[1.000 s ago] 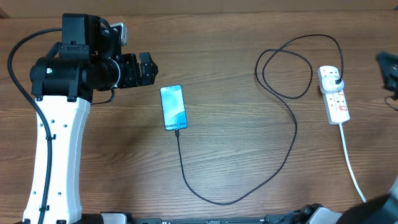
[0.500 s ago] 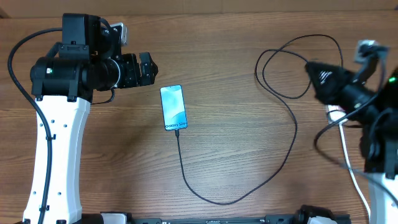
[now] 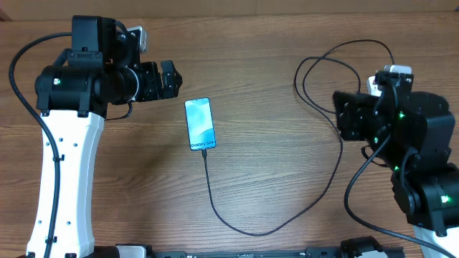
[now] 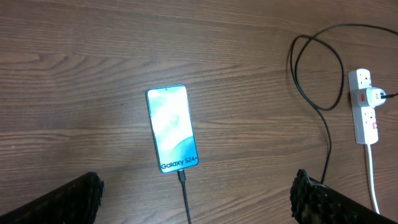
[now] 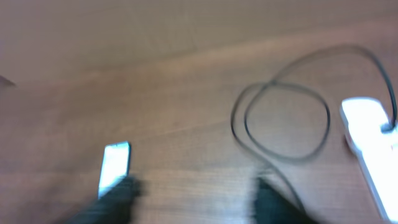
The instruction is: Plug charger to phone and switch on socket
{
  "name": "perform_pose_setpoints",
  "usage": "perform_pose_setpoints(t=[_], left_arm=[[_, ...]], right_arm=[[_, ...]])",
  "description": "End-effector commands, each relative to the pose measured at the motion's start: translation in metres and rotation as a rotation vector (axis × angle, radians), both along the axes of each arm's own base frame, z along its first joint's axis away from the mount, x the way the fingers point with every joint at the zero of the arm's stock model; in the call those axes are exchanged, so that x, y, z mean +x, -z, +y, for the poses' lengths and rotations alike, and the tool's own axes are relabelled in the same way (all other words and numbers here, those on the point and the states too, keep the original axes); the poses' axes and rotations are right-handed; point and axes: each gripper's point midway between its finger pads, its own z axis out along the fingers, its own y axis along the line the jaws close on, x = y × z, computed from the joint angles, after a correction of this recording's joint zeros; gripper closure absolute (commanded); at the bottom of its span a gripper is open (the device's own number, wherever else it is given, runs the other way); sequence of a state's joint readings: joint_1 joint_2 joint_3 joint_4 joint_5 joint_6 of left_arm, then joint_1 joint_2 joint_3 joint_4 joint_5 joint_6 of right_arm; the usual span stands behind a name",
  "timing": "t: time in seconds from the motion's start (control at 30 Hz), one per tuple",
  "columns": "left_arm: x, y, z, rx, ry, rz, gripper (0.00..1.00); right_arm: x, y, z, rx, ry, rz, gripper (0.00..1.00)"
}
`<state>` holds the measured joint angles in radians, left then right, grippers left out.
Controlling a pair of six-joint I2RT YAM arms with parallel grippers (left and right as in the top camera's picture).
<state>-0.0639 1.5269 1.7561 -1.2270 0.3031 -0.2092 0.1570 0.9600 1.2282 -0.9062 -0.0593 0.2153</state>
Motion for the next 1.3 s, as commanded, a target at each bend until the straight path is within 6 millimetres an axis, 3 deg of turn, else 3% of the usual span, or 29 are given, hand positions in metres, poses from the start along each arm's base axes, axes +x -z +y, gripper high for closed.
perform_pose_setpoints(t=[0.0,0.13,0.83,1.27], left_arm=[[-0.001,-0.01,0.002,-0.001,-0.002,-0.031,0.0],[-0.001,-0.01,0.002,-0.001,-0.001,-0.031,0.0],[-0.001,-0.01,0.002,-0.001,-0.001,-0.031,0.0],[-0.001,-0.01,0.002,-0.001,-0.001,-0.031,0.0]], right_arm=[[-0.006,0.002,-0.002,-0.014,0.003,0.026,0.0],[-0.012,0.015,0.003,-0.007,-0.021,0.091,0.0],[0.002,0.052,0.009,-0.021,-0.042,0.236,0.0],[0.001,0.028,0.007,0.01,-0.04,-0.014,0.0]])
